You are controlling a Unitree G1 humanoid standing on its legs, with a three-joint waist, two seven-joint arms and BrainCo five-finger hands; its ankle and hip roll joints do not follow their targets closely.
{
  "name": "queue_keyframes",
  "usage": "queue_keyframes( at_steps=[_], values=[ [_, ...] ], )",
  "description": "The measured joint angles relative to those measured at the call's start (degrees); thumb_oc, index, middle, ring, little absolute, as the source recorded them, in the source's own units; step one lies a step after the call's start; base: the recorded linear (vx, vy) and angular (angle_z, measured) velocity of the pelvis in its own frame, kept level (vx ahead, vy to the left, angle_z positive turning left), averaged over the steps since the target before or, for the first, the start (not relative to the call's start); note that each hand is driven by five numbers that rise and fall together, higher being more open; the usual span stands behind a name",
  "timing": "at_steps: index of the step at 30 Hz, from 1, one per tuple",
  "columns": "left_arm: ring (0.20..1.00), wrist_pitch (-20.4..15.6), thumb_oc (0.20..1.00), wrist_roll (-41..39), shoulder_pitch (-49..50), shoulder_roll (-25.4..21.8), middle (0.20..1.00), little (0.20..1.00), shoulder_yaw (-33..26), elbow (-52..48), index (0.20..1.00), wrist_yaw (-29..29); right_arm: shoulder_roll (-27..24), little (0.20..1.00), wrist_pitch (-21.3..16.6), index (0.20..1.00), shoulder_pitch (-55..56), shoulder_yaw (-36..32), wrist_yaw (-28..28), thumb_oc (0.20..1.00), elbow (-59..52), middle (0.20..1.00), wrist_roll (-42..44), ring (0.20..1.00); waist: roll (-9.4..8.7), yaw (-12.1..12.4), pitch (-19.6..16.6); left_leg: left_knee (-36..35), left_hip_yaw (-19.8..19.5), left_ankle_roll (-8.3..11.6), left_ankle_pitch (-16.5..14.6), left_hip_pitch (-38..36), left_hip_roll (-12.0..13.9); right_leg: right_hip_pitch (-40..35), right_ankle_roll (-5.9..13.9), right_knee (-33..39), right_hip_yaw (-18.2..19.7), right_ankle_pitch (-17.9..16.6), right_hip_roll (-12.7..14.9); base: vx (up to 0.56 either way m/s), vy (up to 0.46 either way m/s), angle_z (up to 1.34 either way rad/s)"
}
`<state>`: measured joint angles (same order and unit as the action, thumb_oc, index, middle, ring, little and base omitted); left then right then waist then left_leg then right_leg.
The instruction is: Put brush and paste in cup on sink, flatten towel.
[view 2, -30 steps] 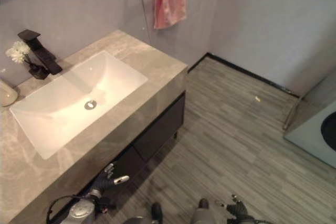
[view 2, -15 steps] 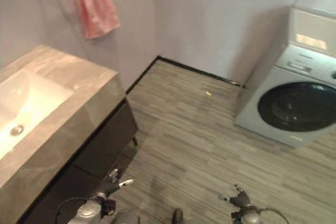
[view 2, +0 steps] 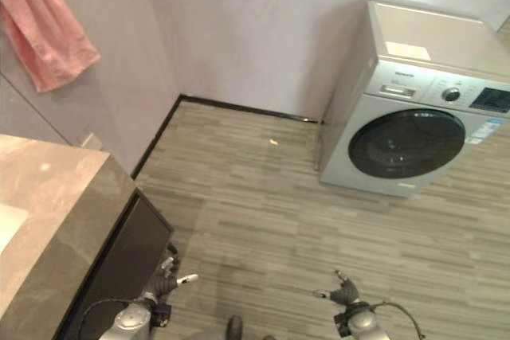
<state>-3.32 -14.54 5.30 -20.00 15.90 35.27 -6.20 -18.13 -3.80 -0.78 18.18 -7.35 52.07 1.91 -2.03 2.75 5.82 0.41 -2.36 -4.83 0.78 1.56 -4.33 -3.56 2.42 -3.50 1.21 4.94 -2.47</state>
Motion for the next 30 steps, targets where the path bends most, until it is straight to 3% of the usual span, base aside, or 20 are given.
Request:
queue_keyframes(
  at_steps=[3, 4, 7, 12, 13, 14, 15, 16, 18, 19, 21, 22, 23, 24, 25, 26, 27, 28, 29, 30],
  values=[
    [1.0, 0.0, 1.0, 0.0, -0.1, 0.0, 1.0, 1.0, -1.2, 0.4, 1.0, -1.0, 1.5, 1.0, -0.1, 1.0, -0.3, 0.0, -0.1, 1.0, -1.0, 1.0, 0.0, 1.0, -0.96, 1.2, 0.0, -0.7, 3.1, -0.06, -0.1, -0.5, 0.3, 2.5, 2.47, -1.4, -3.0, 1.7, 0.5, -0.03, -0.102, -0.54],
    [1.0, 0.0, 1.0, 0.0, -0.7, 0.0, 1.0, 1.0, -1.4, 1.6, 1.0, -1.6, 1.8, 1.0, -0.1, 1.0, 0.7, 0.0, -0.1, 1.0, -1.8, 1.0, 0.0, 1.0, -1.76, 0.9, 0.4, -0.7, 3.1, 0.3, 0.0, -0.1, 0.2, 2.5, 1.89, -0.1, -5.3, 1.4, 0.9, 0.0, -0.188, -0.24],
    [1.0, 0.1, 1.0, 0.0, -1.5, 0.2, 1.0, 1.0, -1.4, 5.0, 1.0, -2.1, 1.8, 1.0, -0.2, 1.0, 2.7, 0.1, -0.1, 1.0, -0.3, 1.0, 0.1, 1.0, -3.0, -0.3, 0.2, 0.6, 1.9, 1.4, 0.0, 0.7, 0.0, 1.3, -2.32, 2.0, -5.3, 0.1, 0.3, 0.02, -0.134, 0.18],
    [1.0, 0.2, 1.0, -0.2, -0.7, 0.4, 1.0, 1.0, -1.6, 5.3, 1.0, -2.5, 1.3, 1.0, 0.0, 1.0, 3.9, -0.1, -0.3, 1.0, 0.5, 1.0, 0.1, 1.0, -3.12, -0.9, 0.1, 1.6, 1.5, 2.45, 0.2, 1.8, 0.8, 1.5, -4.01, 2.2, -5.8, -1.0, -0.8, 0.03, -0.139, 0.04],
    [1.0, 0.2, 1.0, -0.3, -0.7, 0.5, 1.0, 1.0, -1.7, 5.3, 1.0, -2.5, 1.3, 1.0, 0.0, 1.0, 4.0, -0.1, -0.3, 1.0, 0.3, 1.0, 0.1, 1.0, -2.94, -1.1, 0.3, 3.1, 1.3, 3.45, -0.1, 2.8, 1.1, 1.8, -4.12, 1.5, -5.8, -0.9, -1.5, 0.01, -0.226, 0.1],
    [1.0, 0.2, 1.0, -0.5, -0.5, 0.8, 1.0, 1.0, -2.0, 5.4, 1.0, -2.5, 1.1, 1.0, 0.0, 1.0, 3.9, -0.2, -0.3, 1.0, 0.0, 1.0, 0.2, 1.0, -2.57, -1.3, 0.8, 6.0, 1.5, 6.3, -1.2, 4.4, 2.0, 2.8, -5.63, 0.0, -6.4, 0.2, -2.4, 0.02, -0.243, 0.08],
    [1.0, 0.2, 1.0, -0.8, -0.9, 1.2, 1.0, 1.0, -3.4, 5.4, 1.0, -2.8, 1.1, 1.0, -0.1, 1.0, 3.1, -0.1, -0.3, 1.0, -1.0, 1.0, 0.2, 1.0, -3.01, -1.3, 1.9, 13.9, 1.4, 10.63, -1.6, 8.9, 2.1, 4.9, -8.92, -4.5, -6.4, 2.7, -4.3, 0.04, -0.138, 0.42],
    [1.0, 0.2, 1.0, -1.0, -3.4, 0.8, 1.0, 1.0, -3.4, 6.0, 1.0, -2.8, 0.8, 1.0, -0.3, 1.0, 2.8, -0.2, -0.7, 1.0, -1.4, 1.0, 0.2, 1.0, -5.53, -1.8, 3.4, 26.2, 2.2, 11.74, 0.7, 16.3, 0.0, 5.8, -11.91, -5.0, -5.2, 1.8, -3.2, 0.07, -0.082, 0.57],
    [1.0, 0.4, 1.0, -1.3, -4.1, 1.6, 1.0, 1.0, -1.9, 7.5, 1.0, -2.8, -0.1, 1.0, 0.0, 1.0, 2.0, -0.2, -1.3, 1.0, 0.1, 1.0, 0.1, 1.0, -4.56, -0.4, 5.0, 38.1, 2.2, 8.86, -0.8, 21.9, 1.2, 5.6, -12.65, -6.0, -6.1, 2.8, -3.7, 0.14, 0.007, 0.14],
    [1.0, 0.6, 1.0, -1.1, -4.1, 1.5, 1.0, 1.0, -1.3, 8.0, 1.0, -2.7, -0.3, 1.0, 0.0, 1.0, 1.8, -0.1, -1.3, 1.0, 0.1, 1.0, 0.1, 1.0, -4.21, -0.2, 5.2, 37.4, 3.1, 8.09, -1.7, 22.7, 1.4, 5.3, -11.44, -5.4, -5.6, 2.5, -3.7, 0.2, 0.049, -0.1],
    [1.0, 0.6, 1.0, -0.6, -4.2, 1.9, 1.0, 1.0, -0.7, 7.6, 1.0, -2.3, -1.0, 1.0, 0.1, 1.0, 0.8, -0.5, -1.3, 1.0, 0.3, 1.0, 0.1, 1.0, -3.69, -0.2, 5.1, 21.0, 2.7, 7.8, -1.6, 20.9, 1.8, 4.7, -4.38, -2.2, -5.4, 2.1, -3.4, 0.22, 0.056, -0.12],
    [1.0, 0.1, 1.0, -0.4, -3.8, 2.9, 1.0, 1.0, -1.3, 6.4, 1.0, -2.4, -2.4, 1.0, 0.1, 1.0, -1.0, -0.7, -1.2, 1.0, 0.5, 1.0, -0.1, 1.0, -1.16, 2.3, 5.9, 10.8, 3.0, 8.41, -0.9, 18.7, 5.6, 7.5, -5.97, -7.2, -8.7, 6.7, -3.3, 0.33, 0.093, -0.54],
    [1.0, 0.6, 1.0, -0.1, -4.1, 2.8, 1.0, 1.0, -1.2, 8.6, 1.0, -2.4, -2.7, 1.0, 0.1, 1.0, -1.7, 0.6, -1.2, 1.0, 0.1, 1.0, -0.6, 1.0, 0.52, 1.4, 6.3, 1.5, 5.0, 8.74, 1.6, 18.4, 6.3, 3.0, -7.8, -1.5, -9.0, 2.0, -4.9, 0.56, 0.167, -0.6],
    [1.0, 0.2, 1.0, -0.1, -4.1, 2.7, 1.0, 1.0, -1.4, 9.0, 1.0, -2.5, -2.6, 1.0, 0.1, 1.0, -1.2, 1.3, -1.2, 1.0, 0.2, 1.0, -0.9, 1.0, 0.37, 1.7, 6.1, -2.4, 8.1, 9.36, 2.5, 19.3, 6.1, 0.3, -6.93, 1.1, -8.7, 2.0, -5.5, 0.71, 0.288, -0.32],
    [1.0, 0.2, 1.0, -0.1, -4.1, 2.5, 1.0, 1.0, -3.7, 9.8, 1.0, -2.6, -1.9, 1.0, 0.2, 1.0, -1.0, 1.1, -1.2, 1.0, 0.0, 1.0, -1.9, 1.0, -0.17, 3.1, 5.7, -2.2, 13.2, 7.5, 1.2, 21.5, 7.5, -3.8, -5.91, 4.0, -6.8, 4.2, -8.6, 0.88, 0.517, -0.47],
    [1.0, 0.4, 1.0, -0.2, -4.0, 2.1, 1.0, 1.0, -5.5, 10.8, 1.0, -2.7, -0.9, 1.0, 0.2, 1.0, -1.6, 1.1, -1.2, 1.0, 0.6, 1.0, -2.3, 1.0, -3.45, 3.5, 5.4, 1.9, 13.7, 4.82, -0.3, 20.5, 5.3, -5.7, -5.21, 3.1, -4.7, 5.9, -8.5, 0.68, 0.497, -0.86],
    [1.0, 0.5, 1.0, -0.2, -2.2, 2.2, 1.0, 1.0, -6.2, 10.7, 1.0, -3.1, 1.3, 1.0, -0.1, 1.0, -1.1, 1.0, -1.2, 1.0, 2.9, 1.0, -2.7, 1.0, -8.41, 4.1, 3.5, 6.6, 14.0, -1.34, -1.9, 17.0, -1.4, -8.0, -1.44, 1.4, -2.4, 7.0, -5.6, 0.59, 0.479, -1.27],
    [1.0, -0.2, 1.0, -0.1, 2.3, 3.5, 1.0, 1.0, -6.0, 8.3, 1.0, -3.2, 3.2, 1.0, 0.0, 1.0, 0.1, 0.0, -1.3, 1.0, 3.5, 1.0, -2.7, 1.0, -6.13, 3.5, -0.3, 1.9, 14.5, -10.99, -0.4, 8.5, -2.4, -3.9, -0.05, -16.7, -2.4, 9.9, -8.0, 0.41, 0.353, -1.52],
    [1.0, 0.2, 1.0, -0.1, 3.8, 3.3, 1.0, 1.0, -5.2, 8.8, 1.0, -3.3, 3.6, 1.0, 0.0, 1.0, 2.5, 1.6, -1.0, 1.0, 1.0, 1.0, -2.8, 1.0, -6.08, 2.5, -2.5, 4.2, 12.8, -9.02, -1.9, 6.2, -2.3, -1.6, 0.38, -24.8, -3.2, 14.1, -3.6, 0.32, 0.28, -0.92],
    [1.0, -0.1, 1.0, -0.1, 0.6, 2.4, 1.0, 1.0, -3.9, 8.2, 1.0, -3.3, 3.3, 1.0, 0.3, 1.0, 3.7, 1.7, -1.0, 1.0, 0.3, 1.0, -2.8, 1.0, -6.05, 1.8, -2.9, 4.8, 11.1, -8.01, -4.1, 4.5, -2.6, 0.7, 4.98, -24.3, -3.3, 12.9, 1.3, 0.49, 0.579, 0.49]
  ],
)
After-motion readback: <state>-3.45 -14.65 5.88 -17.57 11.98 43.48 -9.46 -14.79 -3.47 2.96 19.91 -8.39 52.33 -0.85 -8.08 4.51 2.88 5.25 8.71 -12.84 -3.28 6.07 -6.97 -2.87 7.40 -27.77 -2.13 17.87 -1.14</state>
